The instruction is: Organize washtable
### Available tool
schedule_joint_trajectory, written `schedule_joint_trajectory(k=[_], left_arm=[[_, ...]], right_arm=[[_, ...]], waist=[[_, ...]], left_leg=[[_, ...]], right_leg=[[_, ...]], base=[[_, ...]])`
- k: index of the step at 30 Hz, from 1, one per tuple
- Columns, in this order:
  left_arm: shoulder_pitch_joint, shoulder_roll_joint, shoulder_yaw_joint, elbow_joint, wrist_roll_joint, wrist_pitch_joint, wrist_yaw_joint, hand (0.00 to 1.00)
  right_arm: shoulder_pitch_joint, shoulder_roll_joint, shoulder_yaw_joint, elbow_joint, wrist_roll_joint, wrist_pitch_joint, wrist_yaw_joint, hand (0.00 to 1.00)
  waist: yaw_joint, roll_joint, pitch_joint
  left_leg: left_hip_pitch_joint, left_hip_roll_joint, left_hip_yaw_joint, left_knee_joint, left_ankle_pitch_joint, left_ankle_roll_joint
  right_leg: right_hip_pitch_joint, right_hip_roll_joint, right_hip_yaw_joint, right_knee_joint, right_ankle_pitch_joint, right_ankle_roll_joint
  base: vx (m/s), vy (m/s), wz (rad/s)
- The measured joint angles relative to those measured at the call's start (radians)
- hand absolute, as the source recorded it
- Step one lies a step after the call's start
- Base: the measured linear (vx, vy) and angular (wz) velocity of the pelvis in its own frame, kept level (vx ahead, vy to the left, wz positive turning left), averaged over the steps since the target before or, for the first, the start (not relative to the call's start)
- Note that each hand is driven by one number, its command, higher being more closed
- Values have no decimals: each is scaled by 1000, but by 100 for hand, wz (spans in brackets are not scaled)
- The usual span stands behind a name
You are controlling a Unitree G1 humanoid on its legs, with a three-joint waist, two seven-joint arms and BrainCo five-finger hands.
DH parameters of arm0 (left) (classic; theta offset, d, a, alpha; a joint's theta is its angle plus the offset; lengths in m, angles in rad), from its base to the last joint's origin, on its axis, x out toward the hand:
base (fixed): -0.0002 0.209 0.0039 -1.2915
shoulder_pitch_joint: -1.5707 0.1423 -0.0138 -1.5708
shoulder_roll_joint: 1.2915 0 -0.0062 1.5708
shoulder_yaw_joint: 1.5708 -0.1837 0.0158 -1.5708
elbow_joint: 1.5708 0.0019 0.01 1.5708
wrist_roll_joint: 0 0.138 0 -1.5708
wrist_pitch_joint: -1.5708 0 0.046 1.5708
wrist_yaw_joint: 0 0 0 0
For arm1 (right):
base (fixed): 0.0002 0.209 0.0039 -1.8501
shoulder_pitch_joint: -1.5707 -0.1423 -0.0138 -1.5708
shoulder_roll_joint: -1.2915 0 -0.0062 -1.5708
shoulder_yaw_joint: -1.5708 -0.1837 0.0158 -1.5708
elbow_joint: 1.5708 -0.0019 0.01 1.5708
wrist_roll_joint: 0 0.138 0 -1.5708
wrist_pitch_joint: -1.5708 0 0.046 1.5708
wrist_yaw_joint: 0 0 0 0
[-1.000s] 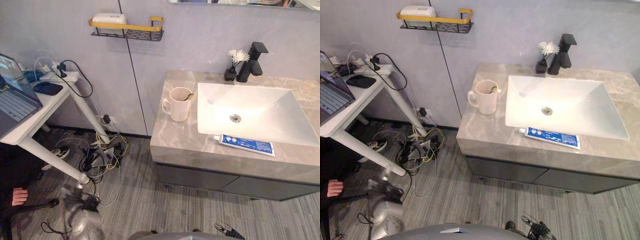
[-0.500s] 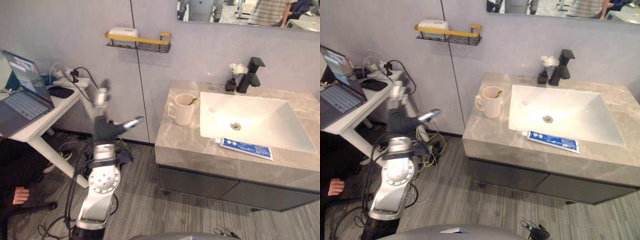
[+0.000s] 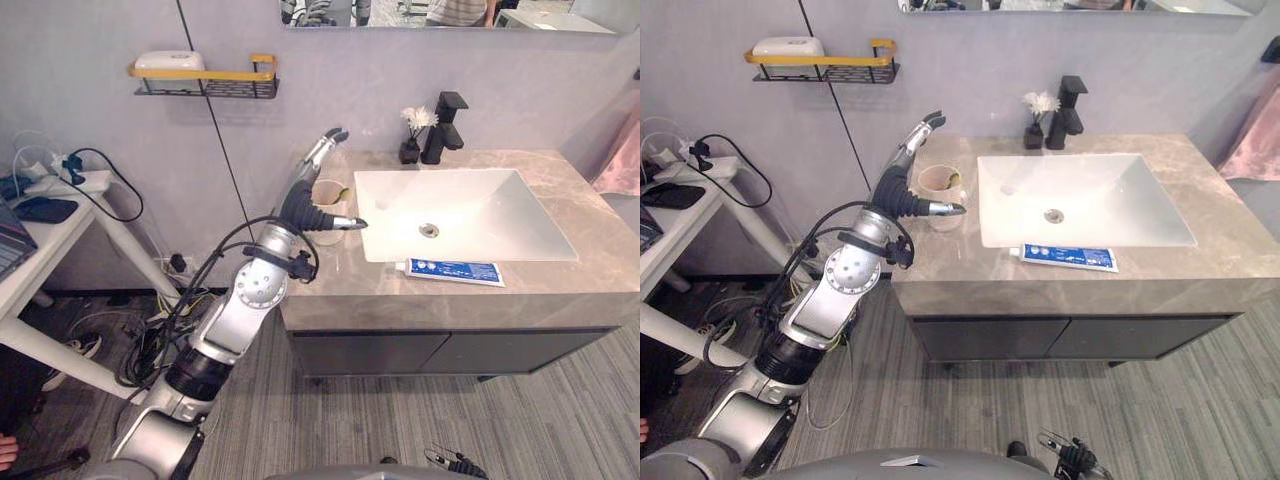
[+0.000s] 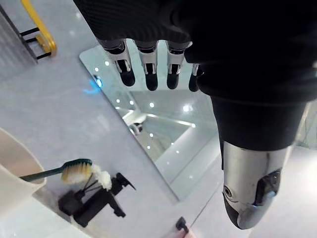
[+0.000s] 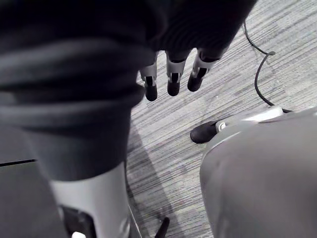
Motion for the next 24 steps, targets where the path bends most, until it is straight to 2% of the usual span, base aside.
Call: schedule_joint_trajectory(k=[6,9,13,18,24], left_arm=[[-97,0,-7,55,4,27,23,0],[-151,1,-38,73,8,27,27,0],[-167,4,-46,96,18,31,27,0],[-213,3,-107,113,18,31,23,0],[-218,-2,-158,102,20,30,19,0]], right_arm=[[-8,-2,21,-3,1,0,-1,0],[-12,-3,24,-4,1,0,-1,0],[-35,-2,36,-6,1,-1,-1,0],[-41,-2,40,-10,0,-1,-1,0],[-42,-11,58,-11,1,-3,-2,0]], waist=[[-7,2,4],[-10,1,7],[-34,3,22],[-41,5,37],[-53,21,46]], left_leg=[[-3,-4,9,-8,0,0],[-17,-8,9,-7,1,1],[-18,-11,8,-8,1,2],[-22,-12,1,-8,1,2],[-20,-13,-2,-11,2,4]], right_leg=[[-6,-1,9,-15,8,2],[-17,-4,10,-20,13,4],[-14,-6,18,-37,23,5],[-15,-5,21,-40,27,6],[-13,-8,19,-40,27,6]], base=[[9,5,-5],[0,0,0],[12,-2,-6],[-1,0,-1],[0,0,0]])
